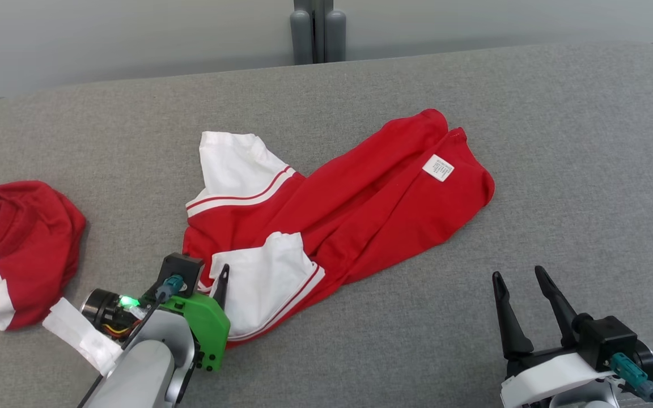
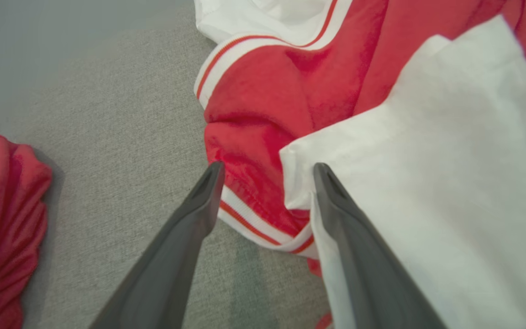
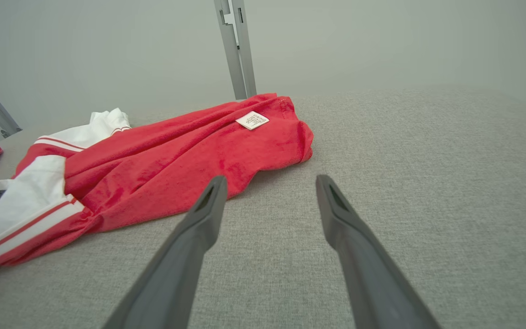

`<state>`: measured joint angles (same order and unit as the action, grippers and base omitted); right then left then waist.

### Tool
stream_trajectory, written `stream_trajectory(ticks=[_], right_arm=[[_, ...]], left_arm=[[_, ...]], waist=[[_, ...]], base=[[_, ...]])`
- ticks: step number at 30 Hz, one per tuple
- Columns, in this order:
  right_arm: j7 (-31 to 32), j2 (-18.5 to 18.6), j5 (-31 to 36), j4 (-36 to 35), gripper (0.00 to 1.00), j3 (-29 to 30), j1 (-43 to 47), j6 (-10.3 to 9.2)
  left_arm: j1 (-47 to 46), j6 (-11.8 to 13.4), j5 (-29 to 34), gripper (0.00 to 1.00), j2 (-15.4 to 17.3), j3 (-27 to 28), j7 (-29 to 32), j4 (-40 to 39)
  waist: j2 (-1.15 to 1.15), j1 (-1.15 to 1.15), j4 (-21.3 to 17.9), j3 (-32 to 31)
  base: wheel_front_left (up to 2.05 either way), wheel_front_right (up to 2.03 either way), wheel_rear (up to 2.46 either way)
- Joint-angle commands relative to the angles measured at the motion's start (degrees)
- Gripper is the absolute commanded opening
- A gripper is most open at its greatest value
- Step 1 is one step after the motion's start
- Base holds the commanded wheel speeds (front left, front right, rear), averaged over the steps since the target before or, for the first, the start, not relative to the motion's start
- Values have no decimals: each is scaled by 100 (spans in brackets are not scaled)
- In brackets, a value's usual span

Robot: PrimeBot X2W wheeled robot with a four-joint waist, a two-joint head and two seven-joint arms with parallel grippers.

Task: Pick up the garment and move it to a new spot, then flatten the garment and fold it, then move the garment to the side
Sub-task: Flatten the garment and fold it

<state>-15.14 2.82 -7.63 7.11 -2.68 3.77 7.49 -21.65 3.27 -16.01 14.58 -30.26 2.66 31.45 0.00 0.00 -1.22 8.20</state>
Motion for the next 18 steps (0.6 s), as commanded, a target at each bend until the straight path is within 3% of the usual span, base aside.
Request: stream_trajectory(ticks=[1,2,3,4,5,18], right_arm=[[-1,12,40,-16,100,-10,-73,1],[-1,13,49,-20,100,-9,-72,1],[-1,13,59,-21,100,0,-69,1],[-1,12,66,-23,100,10,-65,1],[-1,12,68,-24,100,17,-57,1],[-1,14,248,129,100,2,-396,1]], left_arm=[[-113,-44,15,84,26,-16,15,42],[-133,-78,-9,50,17,-28,26,78],[-139,-97,-31,40,9,-34,17,95],[-141,-124,-68,17,-7,-26,-23,106],[-145,-142,-63,2,-8,-41,-24,124],[113,31,34,0,14,-158,-686,-214]], waist=[[0,0,-18,21],[0,0,-24,29],[0,0,-28,33],[0,0,-29,34],[0,0,-29,33],[0,0,200,-43]], base=[[0,0,0],[0,0,0],[0,0,0],[0,0,0],[0,0,0],[0,0,0]])
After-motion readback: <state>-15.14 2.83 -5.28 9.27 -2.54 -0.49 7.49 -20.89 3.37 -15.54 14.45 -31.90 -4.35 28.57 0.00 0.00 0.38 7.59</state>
